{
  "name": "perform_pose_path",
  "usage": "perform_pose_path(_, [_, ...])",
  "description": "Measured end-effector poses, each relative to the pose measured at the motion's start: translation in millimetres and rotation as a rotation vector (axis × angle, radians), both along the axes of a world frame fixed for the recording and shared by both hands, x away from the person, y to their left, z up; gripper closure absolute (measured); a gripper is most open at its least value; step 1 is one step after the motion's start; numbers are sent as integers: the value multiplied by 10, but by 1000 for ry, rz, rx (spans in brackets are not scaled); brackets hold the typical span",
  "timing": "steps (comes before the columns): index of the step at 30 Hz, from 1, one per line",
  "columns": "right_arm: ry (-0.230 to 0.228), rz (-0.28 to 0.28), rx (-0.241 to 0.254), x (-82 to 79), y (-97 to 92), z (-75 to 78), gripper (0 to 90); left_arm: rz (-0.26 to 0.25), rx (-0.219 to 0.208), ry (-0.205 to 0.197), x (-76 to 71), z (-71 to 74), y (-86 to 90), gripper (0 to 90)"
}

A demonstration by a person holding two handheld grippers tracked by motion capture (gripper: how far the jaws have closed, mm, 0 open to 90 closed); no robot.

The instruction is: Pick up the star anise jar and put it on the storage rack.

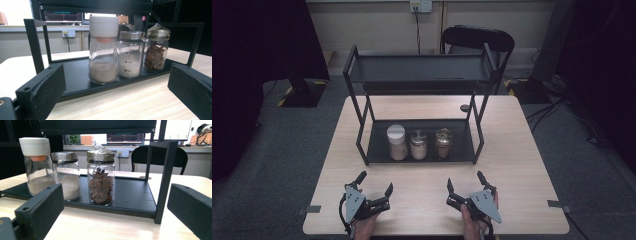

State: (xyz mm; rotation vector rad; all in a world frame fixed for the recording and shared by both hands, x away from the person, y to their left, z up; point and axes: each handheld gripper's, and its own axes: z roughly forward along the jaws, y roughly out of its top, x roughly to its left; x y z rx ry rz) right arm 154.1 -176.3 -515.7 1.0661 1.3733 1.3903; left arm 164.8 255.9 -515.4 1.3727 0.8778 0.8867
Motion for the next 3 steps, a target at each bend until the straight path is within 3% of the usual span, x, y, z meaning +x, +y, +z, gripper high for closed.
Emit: perform_pose_path(3, [0,-6,1,-3,9,-1,0,-1,-2,2,3,2,2,6])
